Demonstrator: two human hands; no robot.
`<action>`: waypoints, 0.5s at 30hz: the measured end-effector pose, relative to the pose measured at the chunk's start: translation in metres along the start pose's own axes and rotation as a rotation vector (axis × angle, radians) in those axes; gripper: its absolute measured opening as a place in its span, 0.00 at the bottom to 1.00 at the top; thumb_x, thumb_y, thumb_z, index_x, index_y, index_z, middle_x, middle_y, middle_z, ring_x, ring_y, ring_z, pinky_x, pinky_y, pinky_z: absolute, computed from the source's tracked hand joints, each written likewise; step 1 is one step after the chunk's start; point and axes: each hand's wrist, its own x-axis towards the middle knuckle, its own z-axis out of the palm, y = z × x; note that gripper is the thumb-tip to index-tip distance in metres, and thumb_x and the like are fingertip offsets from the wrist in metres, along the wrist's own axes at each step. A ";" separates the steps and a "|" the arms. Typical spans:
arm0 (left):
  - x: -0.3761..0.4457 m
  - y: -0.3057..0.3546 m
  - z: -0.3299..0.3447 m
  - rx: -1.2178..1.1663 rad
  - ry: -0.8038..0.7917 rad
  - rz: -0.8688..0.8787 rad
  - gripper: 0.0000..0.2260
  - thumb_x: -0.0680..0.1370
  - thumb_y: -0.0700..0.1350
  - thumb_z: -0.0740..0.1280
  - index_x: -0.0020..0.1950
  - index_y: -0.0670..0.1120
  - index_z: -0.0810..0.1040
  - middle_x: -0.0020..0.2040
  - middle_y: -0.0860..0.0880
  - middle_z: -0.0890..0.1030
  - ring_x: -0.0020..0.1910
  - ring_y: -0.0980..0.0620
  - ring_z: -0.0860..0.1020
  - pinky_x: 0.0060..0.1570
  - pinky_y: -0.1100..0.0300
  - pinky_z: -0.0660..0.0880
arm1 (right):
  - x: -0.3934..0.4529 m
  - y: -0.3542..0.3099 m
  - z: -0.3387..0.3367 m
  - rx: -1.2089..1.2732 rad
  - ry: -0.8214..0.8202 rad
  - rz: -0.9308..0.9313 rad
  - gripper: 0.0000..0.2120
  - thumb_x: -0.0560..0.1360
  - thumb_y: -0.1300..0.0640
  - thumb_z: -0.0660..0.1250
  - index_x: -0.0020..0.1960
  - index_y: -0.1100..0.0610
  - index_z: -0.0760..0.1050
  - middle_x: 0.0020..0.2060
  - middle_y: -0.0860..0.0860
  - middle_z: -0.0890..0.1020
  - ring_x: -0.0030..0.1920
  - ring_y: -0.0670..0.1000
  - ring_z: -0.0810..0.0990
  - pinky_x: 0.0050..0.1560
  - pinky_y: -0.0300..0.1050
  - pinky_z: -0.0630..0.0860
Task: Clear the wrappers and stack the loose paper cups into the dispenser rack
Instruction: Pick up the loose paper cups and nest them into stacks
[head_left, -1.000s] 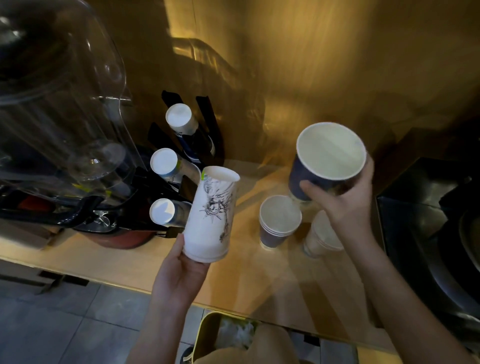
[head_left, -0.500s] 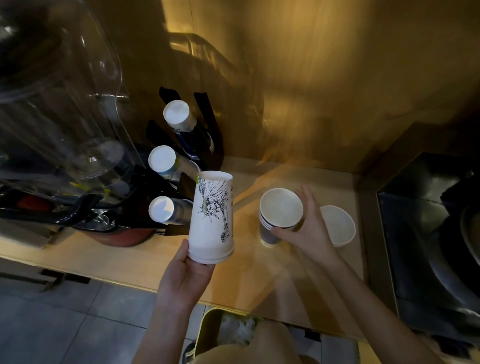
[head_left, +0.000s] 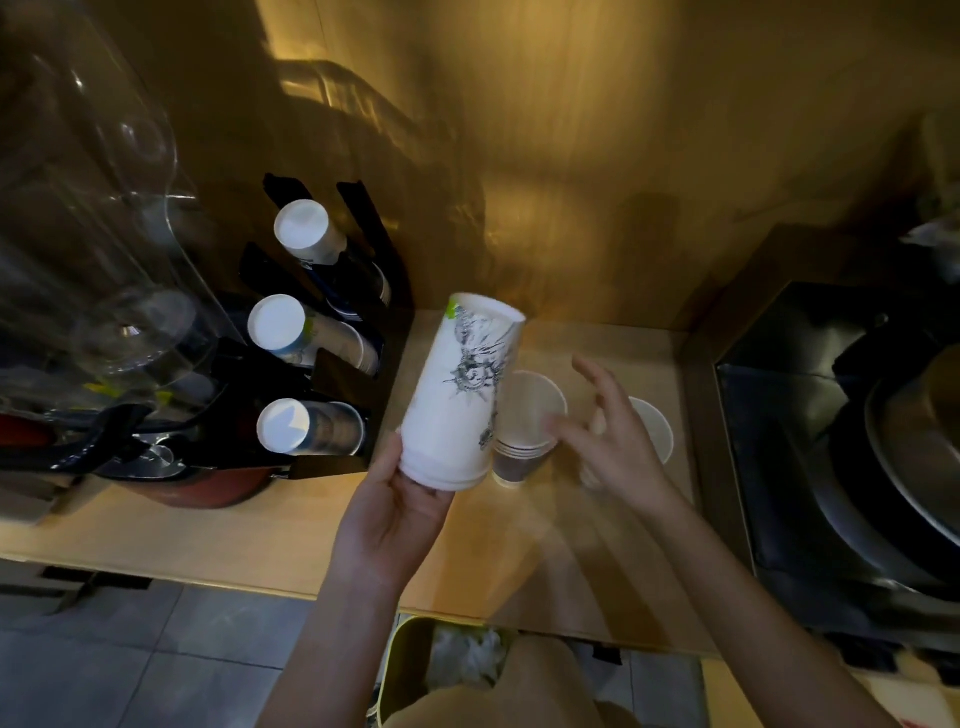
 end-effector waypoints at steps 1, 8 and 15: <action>0.002 -0.003 0.008 0.071 -0.041 0.012 0.14 0.80 0.46 0.54 0.53 0.43 0.77 0.44 0.46 0.87 0.43 0.49 0.85 0.46 0.49 0.79 | 0.000 -0.006 -0.004 0.128 0.040 0.029 0.22 0.73 0.60 0.67 0.66 0.51 0.68 0.62 0.50 0.73 0.63 0.46 0.71 0.58 0.36 0.68; 0.013 -0.017 0.060 0.805 -0.351 0.199 0.11 0.74 0.47 0.64 0.52 0.46 0.79 0.46 0.49 0.85 0.47 0.54 0.82 0.47 0.61 0.79 | -0.012 -0.007 -0.055 0.744 -0.528 0.401 0.29 0.58 0.40 0.74 0.52 0.59 0.80 0.42 0.62 0.85 0.39 0.59 0.85 0.35 0.50 0.82; 0.024 -0.024 0.097 1.181 -0.497 0.223 0.10 0.74 0.46 0.65 0.51 0.42 0.78 0.39 0.50 0.83 0.38 0.56 0.80 0.39 0.67 0.75 | -0.008 0.009 -0.080 0.928 -0.794 0.524 0.38 0.57 0.30 0.68 0.56 0.58 0.79 0.42 0.60 0.85 0.35 0.55 0.82 0.33 0.41 0.75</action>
